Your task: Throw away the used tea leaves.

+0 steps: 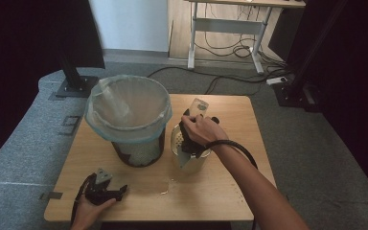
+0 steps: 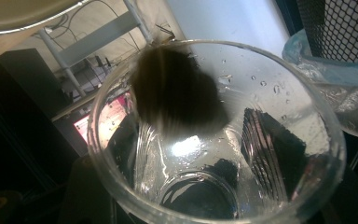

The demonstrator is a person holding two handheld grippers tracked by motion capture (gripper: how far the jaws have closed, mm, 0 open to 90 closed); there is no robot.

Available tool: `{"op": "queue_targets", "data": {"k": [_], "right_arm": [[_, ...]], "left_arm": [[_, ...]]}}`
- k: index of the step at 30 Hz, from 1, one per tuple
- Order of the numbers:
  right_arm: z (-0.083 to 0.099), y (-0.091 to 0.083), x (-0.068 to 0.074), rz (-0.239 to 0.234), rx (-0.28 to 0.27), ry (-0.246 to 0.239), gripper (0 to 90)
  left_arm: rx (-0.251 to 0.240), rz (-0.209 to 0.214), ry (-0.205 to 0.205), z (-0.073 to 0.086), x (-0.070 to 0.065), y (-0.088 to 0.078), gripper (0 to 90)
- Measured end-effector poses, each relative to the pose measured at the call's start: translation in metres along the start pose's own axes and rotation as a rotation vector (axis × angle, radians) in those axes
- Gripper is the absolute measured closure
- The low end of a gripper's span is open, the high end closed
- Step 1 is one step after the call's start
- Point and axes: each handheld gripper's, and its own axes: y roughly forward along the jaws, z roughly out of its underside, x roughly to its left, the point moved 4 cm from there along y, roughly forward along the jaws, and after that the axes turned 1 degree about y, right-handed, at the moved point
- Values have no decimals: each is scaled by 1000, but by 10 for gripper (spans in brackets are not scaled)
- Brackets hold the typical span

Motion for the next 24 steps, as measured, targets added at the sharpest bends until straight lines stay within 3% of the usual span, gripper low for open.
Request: {"op": "queue_targets", "data": {"k": [1,2,4,8,9,10,12,13,14,15,22,23,24], "right_arm": [[0,0,0,0,0,0,422],[-1,-1,0,0,-27,36,422],[-1,-3,-1,0,-31,75,422],[0,-6,-1,-23,-65,237,421],[0,-6,-1,-23,-65,237,421],[4,-7,-4,-36,-80,349,420],[8,-7,-6,-55,-107,454,420],[10,-6,-7,-68,-140,535,420],[10,-6,-7,-68,-140,535,420],[14,-6,-5,-85,-151,637,416],[33,-4,12,-215,-252,1148,413],[35,-5,14,-232,-263,1207,413],[35,-5,14,-232,-263,1207,413]], "left_arm": [[0,0,0,0,0,0,136],[0,0,0,0,0,0,136],[0,0,0,0,0,0,136],[-1,-1,0,0,0,0,136],[0,-1,0,0,0,0,136],[0,0,0,0,0,0,136],[-1,-1,0,0,0,0,136],[-1,-1,0,0,0,0,136],[-1,-1,0,0,0,0,136],[-1,-1,0,0,0,0,136],[0,-1,0,0,0,0,136],[0,-1,0,0,0,0,136],[0,-1,0,0,0,0,136]]}}
